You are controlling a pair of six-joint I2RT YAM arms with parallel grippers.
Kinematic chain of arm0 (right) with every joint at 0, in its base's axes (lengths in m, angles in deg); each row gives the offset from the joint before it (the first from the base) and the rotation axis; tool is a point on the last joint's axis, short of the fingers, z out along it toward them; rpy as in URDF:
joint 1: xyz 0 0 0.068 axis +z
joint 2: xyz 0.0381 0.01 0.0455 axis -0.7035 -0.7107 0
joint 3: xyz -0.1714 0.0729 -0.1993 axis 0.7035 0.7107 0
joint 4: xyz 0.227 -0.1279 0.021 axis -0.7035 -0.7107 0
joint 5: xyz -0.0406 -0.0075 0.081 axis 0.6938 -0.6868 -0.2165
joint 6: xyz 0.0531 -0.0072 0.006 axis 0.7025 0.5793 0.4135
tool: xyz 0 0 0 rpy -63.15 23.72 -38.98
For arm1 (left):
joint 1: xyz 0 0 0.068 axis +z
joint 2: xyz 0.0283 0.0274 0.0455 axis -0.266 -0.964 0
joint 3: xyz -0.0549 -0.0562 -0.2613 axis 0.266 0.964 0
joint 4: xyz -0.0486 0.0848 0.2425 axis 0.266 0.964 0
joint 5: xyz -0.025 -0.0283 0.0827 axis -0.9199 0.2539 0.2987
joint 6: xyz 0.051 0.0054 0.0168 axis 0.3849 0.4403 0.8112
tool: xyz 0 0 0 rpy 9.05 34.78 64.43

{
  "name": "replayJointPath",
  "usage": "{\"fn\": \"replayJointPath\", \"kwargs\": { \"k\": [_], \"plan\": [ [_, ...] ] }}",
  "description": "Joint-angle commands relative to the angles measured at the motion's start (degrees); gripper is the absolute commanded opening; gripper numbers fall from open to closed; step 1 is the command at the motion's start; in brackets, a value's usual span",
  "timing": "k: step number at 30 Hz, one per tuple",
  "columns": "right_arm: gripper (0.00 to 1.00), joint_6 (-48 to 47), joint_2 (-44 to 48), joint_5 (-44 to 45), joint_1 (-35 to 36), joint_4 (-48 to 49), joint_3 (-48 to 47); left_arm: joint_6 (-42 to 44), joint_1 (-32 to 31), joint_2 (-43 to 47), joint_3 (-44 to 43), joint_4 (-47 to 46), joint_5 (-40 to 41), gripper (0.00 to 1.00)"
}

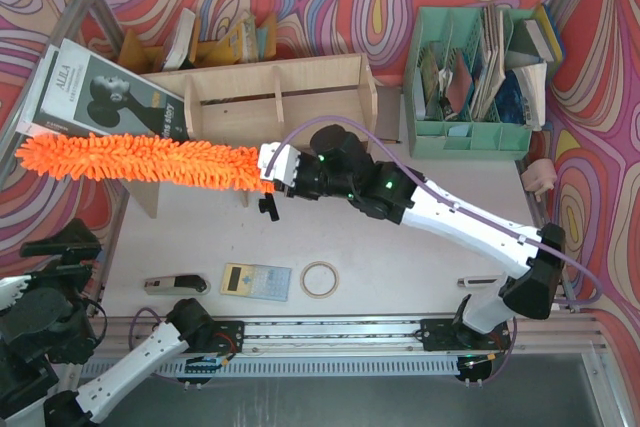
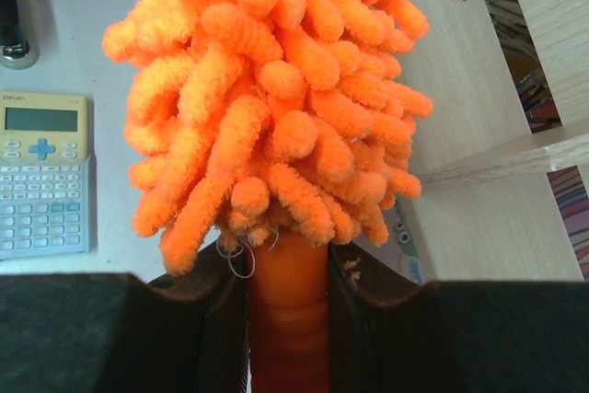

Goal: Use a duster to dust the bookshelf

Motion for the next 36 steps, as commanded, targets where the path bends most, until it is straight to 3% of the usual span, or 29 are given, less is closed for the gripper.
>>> {"fn": "replayJointPath", "kwargs": {
  "k": [1,8,15,22,36],
  "plan": [
    [0.00,2.73,-1.72,-2.74,-5.29,4.26,-2.98,-0.86,-0.62,0.63,1.23,0.00,1.46,0.98],
    [0.00,1.26,-3.89,-4.42,-5.90,3.43,-2.79,-1.35,-1.11,1.17,1.58,0.50,1.62,0.98],
    [0.00,3.64,-0.27,-4.76,-5.78,5.37,6.32,-2.46,-1.44,2.22,1.76,1.79,2.23,0.98],
    [0.00,3.91,0.41,-2.25,-5.78,4.61,8.92,-2.39,-2.31,1.62,1.61,1.42,2.69,0.98],
    [0.00,1.67,-0.72,-3.63,0.30,2.92,-4.62,-3.07,-3.05,-0.16,1.99,1.05,2.34,0.98]
  ]
}}
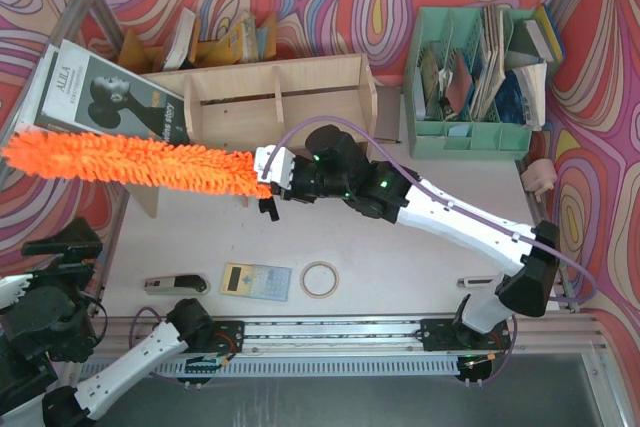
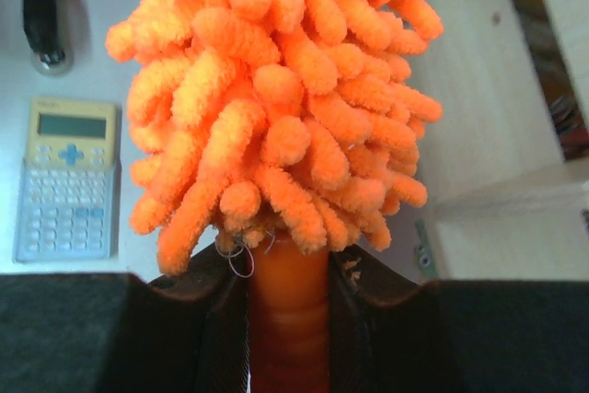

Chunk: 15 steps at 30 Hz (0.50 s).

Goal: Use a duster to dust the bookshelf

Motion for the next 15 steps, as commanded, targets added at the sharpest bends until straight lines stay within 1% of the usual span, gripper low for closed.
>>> {"fn": "replayJointPath", "kwargs": {
  "k": [1,7,12,15],
  "plan": [
    [0.00,1.58,0.97,2.27,2.06,3.10,-5.04,-0.56,-0.46,-0.84,0.68,0.59,1.25,0.98],
    [0.00,1.41,0.54,7.63,2.07,2.51,-1.04,-0.57,-0.60,0.22,0.73,1.03,1.65,0.98],
    [0.00,2.16,1.23,6.86,2.07,3.11,3.90,-0.56,-1.07,0.51,1.16,0.86,2.21,0.98],
    [0.00,2.02,0.81,8.60,2.14,2.97,5.39,-0.64,-1.33,0.56,1.33,0.94,2.47,0.98]
  ]
}}
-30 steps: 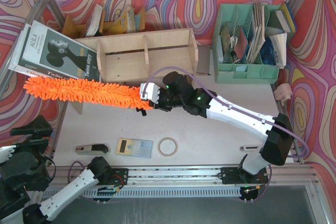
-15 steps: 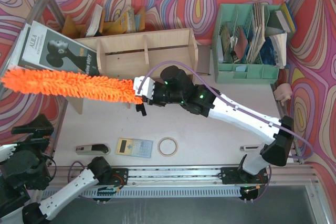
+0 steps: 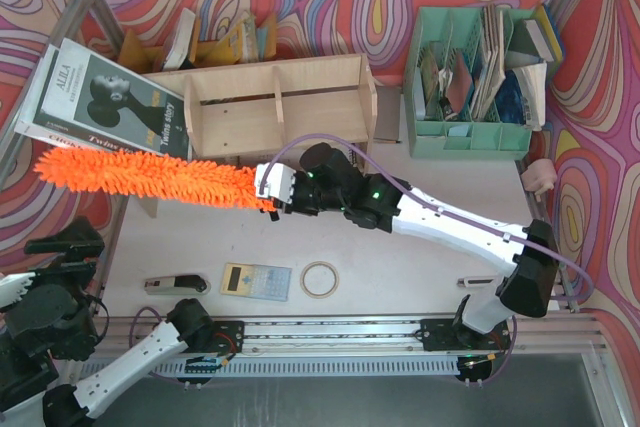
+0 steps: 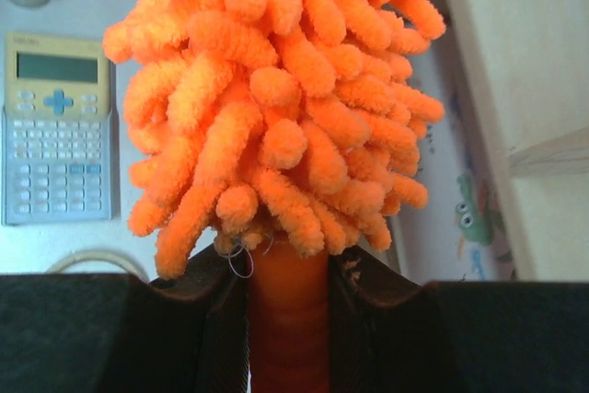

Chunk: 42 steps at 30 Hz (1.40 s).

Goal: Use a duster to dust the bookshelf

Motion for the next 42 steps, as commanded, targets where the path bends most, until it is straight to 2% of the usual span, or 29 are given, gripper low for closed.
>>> {"fn": "replayJointPath", "kwargs": {
  "k": [1,9,20,34,42],
  "plan": [
    [0.00,1.55,0.48,4.20,-0.29,2.14,1.70,-0.46,-0.72,0.60,0.81,0.86,1.87,0.98],
    [0.00,1.21,0.69,5.55,-1.19,1.43,2.58,-0.34,-1.46,0.95,0.69,0.84,2.33,0.98],
    [0.00,0.01,0.08,2.26,0.99,-0.68,-7.62,0.93,-2.87,0.25,0.36,-0.49,3.17,0.98],
    [0.00,2.78,2.25,5.77,1.01,1.81,4.24,0.93,-3.56,0.25,1.00,-0.87,3.60,0.98],
    [0.00,2.90,2.37,5.20,1.08,1.32,2.14,0.38,-3.85,0.67,1.18,-0.37,3.45,0.98]
  ]
}}
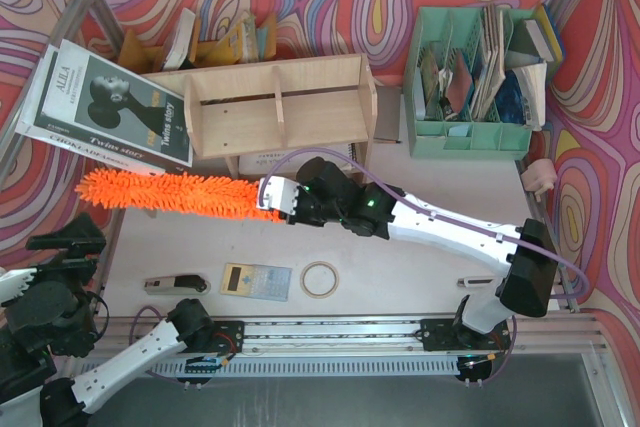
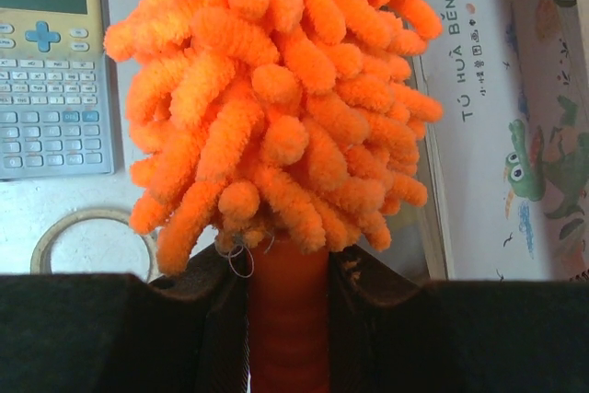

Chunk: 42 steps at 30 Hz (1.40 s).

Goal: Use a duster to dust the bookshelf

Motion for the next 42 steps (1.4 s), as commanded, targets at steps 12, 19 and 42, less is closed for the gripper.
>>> {"fn": "replayJointPath", "kwargs": {
  "k": [12,19,42],
  "plan": [
    [0.00,7.22,8.53,-6.37,1.38,7.86,-5.74,1.68,-0.73,0.93,-1.18,0.68,2.25,0.98],
    [0.00,17.41,9.43,-5.24,1.43,15.42,-4.17,4.33,-1.18,1.83,-2.08,-0.99,3.64,0.98],
    [0.00,38.39,2.18,12.89,7.01,15.94,-0.46,3.68,-4.15,3.21,0.31,-2.37,5.30,0.98]
  ]
}}
